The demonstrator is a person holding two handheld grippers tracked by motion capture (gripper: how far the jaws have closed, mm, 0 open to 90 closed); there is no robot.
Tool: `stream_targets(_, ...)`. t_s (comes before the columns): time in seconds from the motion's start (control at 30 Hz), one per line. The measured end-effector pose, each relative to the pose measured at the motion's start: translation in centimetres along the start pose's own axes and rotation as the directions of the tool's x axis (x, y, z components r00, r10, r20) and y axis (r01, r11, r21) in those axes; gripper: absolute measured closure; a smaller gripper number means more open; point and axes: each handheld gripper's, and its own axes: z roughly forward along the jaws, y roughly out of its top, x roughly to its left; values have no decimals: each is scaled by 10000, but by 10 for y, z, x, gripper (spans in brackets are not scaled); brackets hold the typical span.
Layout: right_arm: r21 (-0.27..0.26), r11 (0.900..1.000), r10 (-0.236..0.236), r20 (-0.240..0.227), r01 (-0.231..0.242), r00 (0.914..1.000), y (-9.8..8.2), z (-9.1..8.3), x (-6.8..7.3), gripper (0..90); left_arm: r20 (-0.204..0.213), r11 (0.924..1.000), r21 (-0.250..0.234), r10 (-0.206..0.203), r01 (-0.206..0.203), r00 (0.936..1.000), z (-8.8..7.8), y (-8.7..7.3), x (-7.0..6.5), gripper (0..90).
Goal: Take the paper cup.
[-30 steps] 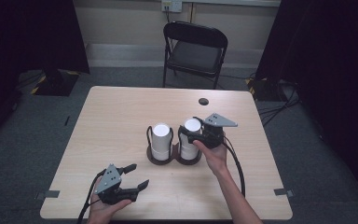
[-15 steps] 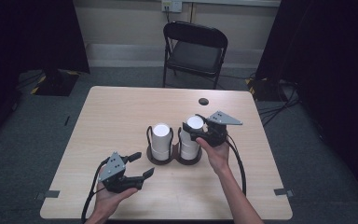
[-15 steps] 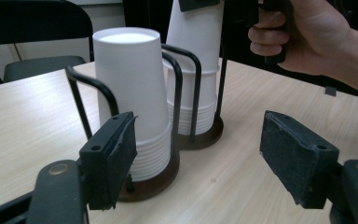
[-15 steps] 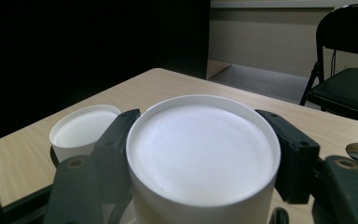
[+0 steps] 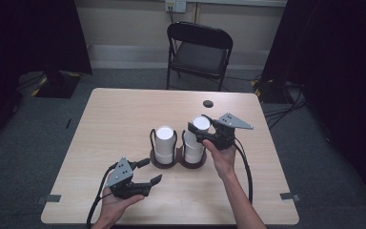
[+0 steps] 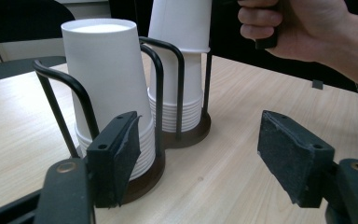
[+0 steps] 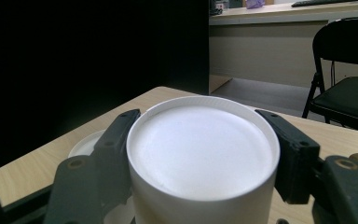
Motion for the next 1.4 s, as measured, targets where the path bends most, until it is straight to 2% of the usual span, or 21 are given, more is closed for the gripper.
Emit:
stream_targets(0.23, 22, 10000, 9, -13, -9, 10000, 2, -2, -1, 345, -111, 10000, 22, 70, -69, 9999, 1, -1, 0, 310)
stream_targets(0.33, -152, 9999, -63, -15, 63, 10000, 9, -4, 1, 345, -255, 9998, 37, 180, -179, 9995, 3, -2, -3, 321)
stream_targets(0.43, -288, 9995, -119, -49, 117, 9999, 15, -6, 1, 345, -295, 9998, -184, 40, -46, 9996, 2, -2, -3, 385)
stream_targets(0.6, -399, 9992, -9, -274, -2, 9996, 18, -10, 3, 345, -348, 9995, -302, 4, -14, 9994, 2, -2, -2, 376)
stream_targets(0.73, -923, 9952, 283, -536, -332, 9982, 24, -28, 11, 345, -125, 9998, -191, 39, -41, 9999, 4, -3, -1, 360)
stream_targets(0.83, -1042, 9936, 367, -639, -432, 9973, 26, -34, 13, 345, 85, 9998, -213, -12, 14, 10000, 6, -4, -2, 363)
stream_targets(0.87, -1057, 9928, 486, -697, -558, 9964, 26, -39, 14, 345, 171, 9996, -295, 16, -11, 9999, 6, -3, -3, 391)
stream_targets(1.07, -856, 9913, 931, -852, -1004, 9920, 18, -50, 17, 346, 300, 9984, -562, -28, 45, 9995, 8, -1, -4, 413)
stream_targets(1.17, -779, 9865, 1365, -940, -1440, 9862, 7, -59, 19, 346, 327, 9979, -647, -16, 37, 9995, 9, -2, -5, 437)
stream_targets(1.2, -779, 9865, 1365, -940, -1440, 9862, 7, -59, 19, 346, 327, 9979, -647, -16, 37, 9995, 9, -2, -5, 447)
stream_targets(1.23, -889, 9813, 1614, -1059, -1710, 9812, 3, -64, 20, 346, 293, 9978, -659, -53, 72, 9996, 9, -2, -6, 452)
stream_targets(1.3, -914, 9788, 1724, -1141, -1832, 9784, 2, -66, 20, 346, 283, 9973, -724, -116, 136, 9995, 10, -2, -7, 456)
stream_targets(1.4, -1013, 9685, 2135, -1312, -2273, 9681, -7, -73, 20, 347, 270, 9965, -830, 65, -43, 9996, 10, 1, -11, 505)
